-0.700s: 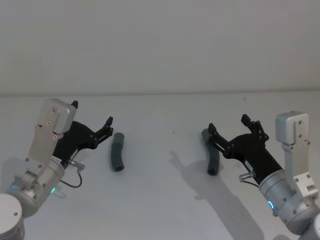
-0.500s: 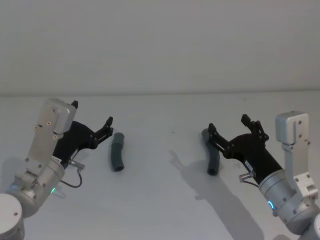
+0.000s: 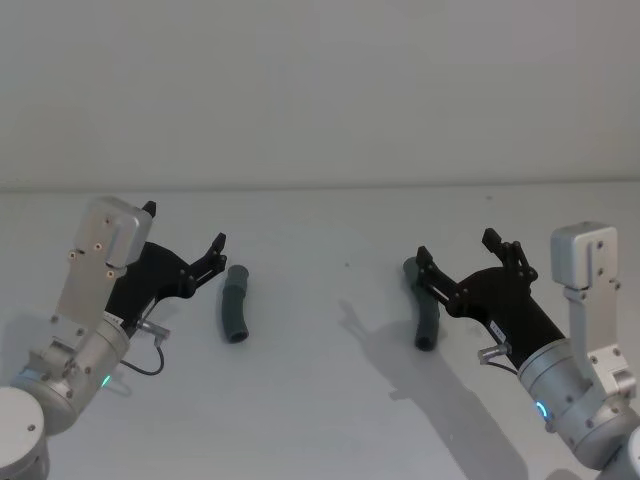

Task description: Use both hands to pick up one end of the pipe from the table, align the ends, and insert them.

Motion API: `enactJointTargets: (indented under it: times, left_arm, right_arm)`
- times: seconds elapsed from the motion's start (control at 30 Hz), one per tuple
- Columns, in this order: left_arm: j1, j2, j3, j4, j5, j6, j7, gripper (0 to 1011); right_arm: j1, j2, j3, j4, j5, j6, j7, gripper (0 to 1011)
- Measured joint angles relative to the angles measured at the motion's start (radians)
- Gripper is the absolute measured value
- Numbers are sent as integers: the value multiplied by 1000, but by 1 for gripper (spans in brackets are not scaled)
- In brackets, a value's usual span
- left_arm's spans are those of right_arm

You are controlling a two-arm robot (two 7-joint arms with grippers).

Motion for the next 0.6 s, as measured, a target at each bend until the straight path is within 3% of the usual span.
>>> enactJointTargets:
  times: [0.6]
  left_arm:
    - [0, 0, 0, 0, 0, 0, 0, 1001]
  right_arm:
    - [0, 0, 0, 0, 0, 0, 0, 1003]
